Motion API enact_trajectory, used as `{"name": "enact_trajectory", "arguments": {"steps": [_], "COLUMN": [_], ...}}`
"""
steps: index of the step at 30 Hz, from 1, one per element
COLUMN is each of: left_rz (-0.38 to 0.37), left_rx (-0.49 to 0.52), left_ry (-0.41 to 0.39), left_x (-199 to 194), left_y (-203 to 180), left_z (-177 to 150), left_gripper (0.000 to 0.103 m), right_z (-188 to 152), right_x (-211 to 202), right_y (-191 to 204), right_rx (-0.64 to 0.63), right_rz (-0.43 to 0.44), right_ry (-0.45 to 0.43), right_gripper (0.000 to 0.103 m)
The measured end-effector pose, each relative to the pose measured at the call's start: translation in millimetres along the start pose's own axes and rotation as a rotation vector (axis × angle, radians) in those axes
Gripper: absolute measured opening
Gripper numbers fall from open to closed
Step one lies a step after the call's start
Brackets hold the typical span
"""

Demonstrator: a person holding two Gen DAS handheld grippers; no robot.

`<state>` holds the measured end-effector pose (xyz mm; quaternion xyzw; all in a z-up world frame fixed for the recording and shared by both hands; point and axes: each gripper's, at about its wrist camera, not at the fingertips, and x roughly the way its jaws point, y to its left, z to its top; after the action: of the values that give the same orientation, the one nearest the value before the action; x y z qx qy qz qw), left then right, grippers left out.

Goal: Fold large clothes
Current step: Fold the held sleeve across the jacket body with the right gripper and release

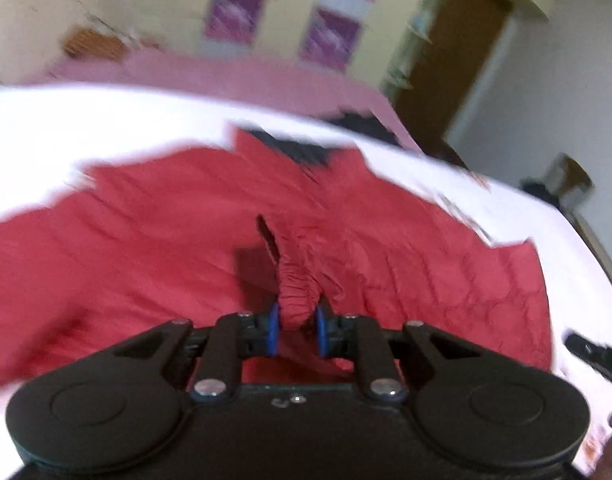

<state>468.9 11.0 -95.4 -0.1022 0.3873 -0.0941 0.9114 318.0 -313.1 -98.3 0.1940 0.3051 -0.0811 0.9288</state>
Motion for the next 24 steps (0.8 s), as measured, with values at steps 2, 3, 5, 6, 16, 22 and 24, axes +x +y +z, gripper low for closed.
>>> {"name": "enact_trajectory", "arguments": {"steps": [2,3,5,6,16,22,24], "left_rz": [0.119,0.167,0.168,0.163,0.138,0.143,0.144], "left_rx": [-0.027,-0.03,-0.059,-0.056,-0.063,-0.038,-0.016], "left_ry": [-0.056,-0.062,-0.03,-0.02,0.051,0.073,0.08], "left_x": [-16,-19,-18,-17,3,2,2], "left_y": [29,41,60,61,58,62,61], "left_z": [0,-1,-3,-4,-25,-34,-35], "left_gripper": [0.017,0.017,0.017,0.017,0.017,0.018,0.019], "right_z": [1,0,-1,-5,-2,-10,-9], "right_x": [-1,-6,-4,0,33,79,76], "right_y": [-2,-3,-1,1,38,29,26], "right_rx": [0.002,-0.003,-0.018,-0.021,-0.15,-0.197,-0.2], "right_rz": [0.006,0.013,0.025,0.029,0.106,-0.019,-0.008], "right_ry": [0.017,0.026,0.045,0.054,0.073,0.221,0.222], "right_gripper": [0.025,0.025,0.025,0.025,0.014,0.0,0.0]}}
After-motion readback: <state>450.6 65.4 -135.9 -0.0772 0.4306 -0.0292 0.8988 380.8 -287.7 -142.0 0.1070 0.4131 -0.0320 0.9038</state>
